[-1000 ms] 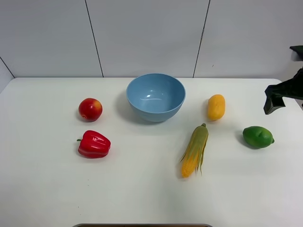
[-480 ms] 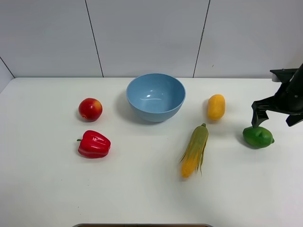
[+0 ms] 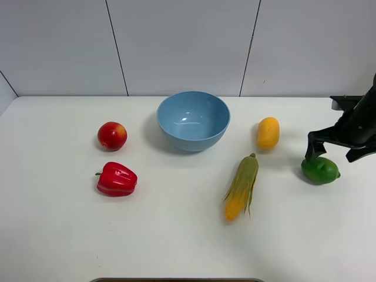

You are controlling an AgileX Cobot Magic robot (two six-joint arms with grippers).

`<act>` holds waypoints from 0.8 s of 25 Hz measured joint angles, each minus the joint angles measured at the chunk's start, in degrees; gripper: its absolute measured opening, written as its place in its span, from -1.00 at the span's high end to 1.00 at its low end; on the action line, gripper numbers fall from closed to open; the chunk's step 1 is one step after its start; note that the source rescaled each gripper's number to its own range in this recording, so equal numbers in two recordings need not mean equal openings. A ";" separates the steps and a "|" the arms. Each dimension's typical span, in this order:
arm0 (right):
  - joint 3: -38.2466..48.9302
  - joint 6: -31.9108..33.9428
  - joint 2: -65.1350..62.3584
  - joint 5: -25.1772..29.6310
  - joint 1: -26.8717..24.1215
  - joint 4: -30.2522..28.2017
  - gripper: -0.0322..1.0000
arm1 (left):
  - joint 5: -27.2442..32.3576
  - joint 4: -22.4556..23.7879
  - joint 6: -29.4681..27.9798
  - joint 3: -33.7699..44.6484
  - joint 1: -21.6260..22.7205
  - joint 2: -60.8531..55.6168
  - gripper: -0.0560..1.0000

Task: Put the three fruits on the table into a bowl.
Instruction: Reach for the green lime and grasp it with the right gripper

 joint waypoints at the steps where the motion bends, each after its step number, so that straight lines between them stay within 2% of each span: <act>1: 0.00 -0.30 0.84 -0.06 0.00 0.42 -0.99 | 0.00 0.00 0.00 0.00 0.00 0.00 -1.00; 20: 0.00 -1.45 9.42 -5.43 0.00 1.32 -1.00 | 0.00 0.00 0.00 0.00 0.00 0.00 -1.00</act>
